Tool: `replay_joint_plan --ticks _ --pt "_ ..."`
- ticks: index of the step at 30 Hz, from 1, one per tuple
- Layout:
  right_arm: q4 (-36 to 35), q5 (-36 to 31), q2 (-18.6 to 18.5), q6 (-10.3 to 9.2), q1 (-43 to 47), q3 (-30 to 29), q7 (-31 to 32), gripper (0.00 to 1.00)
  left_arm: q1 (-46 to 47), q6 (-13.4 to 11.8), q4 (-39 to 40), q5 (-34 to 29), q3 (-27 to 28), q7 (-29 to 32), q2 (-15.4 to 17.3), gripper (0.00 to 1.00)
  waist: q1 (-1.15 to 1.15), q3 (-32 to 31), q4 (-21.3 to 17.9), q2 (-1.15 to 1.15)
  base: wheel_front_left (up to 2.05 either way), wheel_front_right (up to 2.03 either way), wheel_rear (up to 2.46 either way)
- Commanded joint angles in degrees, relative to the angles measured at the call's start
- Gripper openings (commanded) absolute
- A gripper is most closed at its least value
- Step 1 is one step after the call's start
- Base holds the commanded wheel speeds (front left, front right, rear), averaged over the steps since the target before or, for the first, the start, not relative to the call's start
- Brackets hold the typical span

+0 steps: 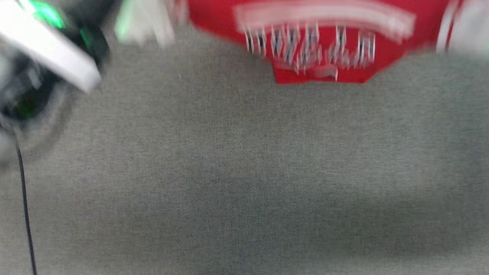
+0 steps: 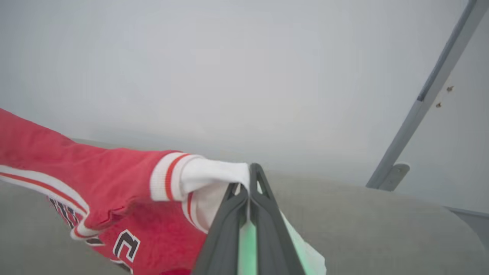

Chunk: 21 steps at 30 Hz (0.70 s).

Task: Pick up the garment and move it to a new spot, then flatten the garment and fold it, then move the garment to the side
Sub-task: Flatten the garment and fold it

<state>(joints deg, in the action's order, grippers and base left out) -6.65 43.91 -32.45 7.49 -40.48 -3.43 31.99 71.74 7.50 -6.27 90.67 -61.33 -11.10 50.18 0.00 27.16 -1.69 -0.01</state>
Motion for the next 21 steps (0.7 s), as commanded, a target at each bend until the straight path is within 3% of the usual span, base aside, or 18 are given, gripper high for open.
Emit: replay_joint_plan --ticks 1,7,11,17,21 --pt "4.07 -1.29 2.12 -0.01 -7.0 0.08 -1.69 0.0 3.95 -0.08 -4.93 0.58 1.59 0.59 -1.8 0.0 0.0 2.71 0.02 0.01 0.0 0.0 0.0" --pt "23.21 -7.7 9.81 -0.02 -33.61 -2.04 -10.21 0.0 21.32 -0.13 -26.93 -2.35 6.17 1.24 -9.79 0.0 0.0 7.26 -1.21 0.01 0.0 0.0 0.0" --pt "34.25 -11.76 12.98 -0.14 -47.59 -4.69 -17.31 0.0 32.55 -0.47 -37.78 -3.54 9.42 -1.24 -15.25 0.0 0.0 8.67 -1.83 0.01 0.0 0.0 0.0" --pt "43.93 -15.11 14.22 -0.16 -58.3 -6.32 -24.69 0.0 41.5 -0.29 -44.46 -3.8 13.71 -3.56 -18.52 0.0 0.0 8.7 -2.26 0.01 0.0 0.0 0.0" --pt "47.78 -14.89 13.36 -0.17 -59.63 -3.17 -26.34 0.0 39.12 -0.19 -41.52 -2.63 14.36 -2.73 -18.9 0.0 0.0 7.87 -1.82 0.01 0.0 0.0 0.0"
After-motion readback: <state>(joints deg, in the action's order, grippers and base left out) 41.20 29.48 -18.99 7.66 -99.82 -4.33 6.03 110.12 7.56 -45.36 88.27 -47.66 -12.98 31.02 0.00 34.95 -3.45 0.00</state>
